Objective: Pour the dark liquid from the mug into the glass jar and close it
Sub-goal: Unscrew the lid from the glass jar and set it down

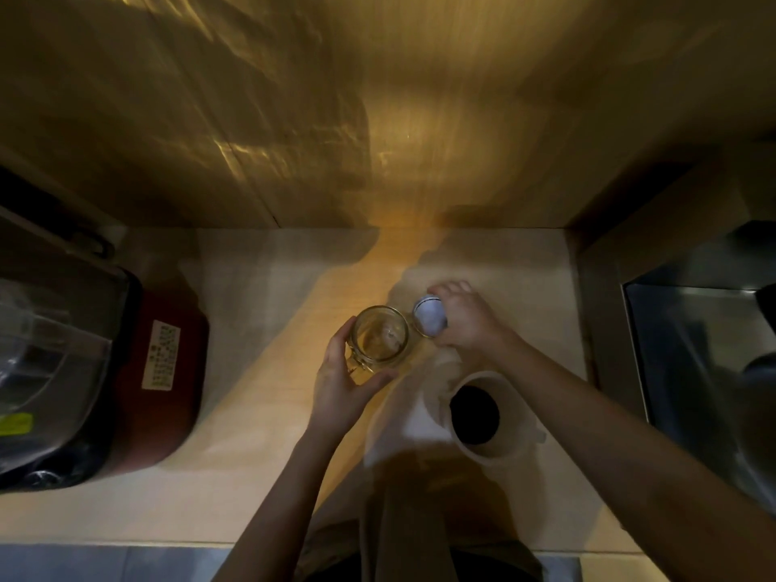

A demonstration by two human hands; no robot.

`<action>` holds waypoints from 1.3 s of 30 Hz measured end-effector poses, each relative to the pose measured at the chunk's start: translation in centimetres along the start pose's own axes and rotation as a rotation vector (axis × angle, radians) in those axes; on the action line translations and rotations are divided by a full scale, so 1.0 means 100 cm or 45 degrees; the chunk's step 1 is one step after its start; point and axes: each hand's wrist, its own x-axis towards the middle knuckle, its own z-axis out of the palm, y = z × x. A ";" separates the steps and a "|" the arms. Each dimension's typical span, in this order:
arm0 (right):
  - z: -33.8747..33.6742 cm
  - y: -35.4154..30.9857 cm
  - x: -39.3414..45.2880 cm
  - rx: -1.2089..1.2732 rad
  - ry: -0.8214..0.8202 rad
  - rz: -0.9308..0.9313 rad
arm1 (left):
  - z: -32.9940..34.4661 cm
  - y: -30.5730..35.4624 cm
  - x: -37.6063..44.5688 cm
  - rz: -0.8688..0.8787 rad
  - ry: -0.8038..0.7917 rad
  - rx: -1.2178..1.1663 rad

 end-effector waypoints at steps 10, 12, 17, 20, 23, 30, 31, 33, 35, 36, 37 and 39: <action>-0.019 0.002 -0.010 0.263 -0.008 0.096 | -0.001 0.000 0.002 0.046 -0.021 0.046; -0.024 0.001 -0.020 0.566 0.069 0.178 | -0.001 0.003 0.002 0.056 -0.027 0.065; -0.032 -0.003 -0.066 0.994 0.328 0.188 | 0.000 0.007 0.003 0.052 -0.023 0.086; -0.026 -0.004 -0.099 1.168 0.490 0.281 | 0.000 0.007 0.003 0.053 -0.033 0.103; -0.006 -0.007 -0.134 1.278 0.712 0.415 | 0.000 0.008 0.004 0.047 -0.040 0.124; 0.043 -0.011 -0.178 1.312 0.837 0.511 | -0.002 0.009 0.004 0.020 -0.083 0.090; 0.046 -0.013 -0.180 1.315 0.824 0.531 | -0.002 0.010 0.003 0.019 -0.088 0.086; 0.047 -0.015 -0.181 1.350 0.815 0.539 | -0.002 0.010 0.003 0.024 -0.096 0.088; 0.048 -0.015 -0.182 1.363 0.833 0.548 | -0.002 0.011 0.002 0.029 -0.103 0.088; 0.050 -0.015 -0.183 1.370 0.854 0.558 | -0.003 0.012 0.002 0.030 -0.106 0.085; 0.053 -0.015 -0.184 1.381 0.884 0.568 | -0.003 0.012 0.002 0.029 -0.110 0.088; 0.056 -0.016 -0.187 1.379 0.935 0.562 | -0.003 0.012 0.003 0.026 -0.117 0.097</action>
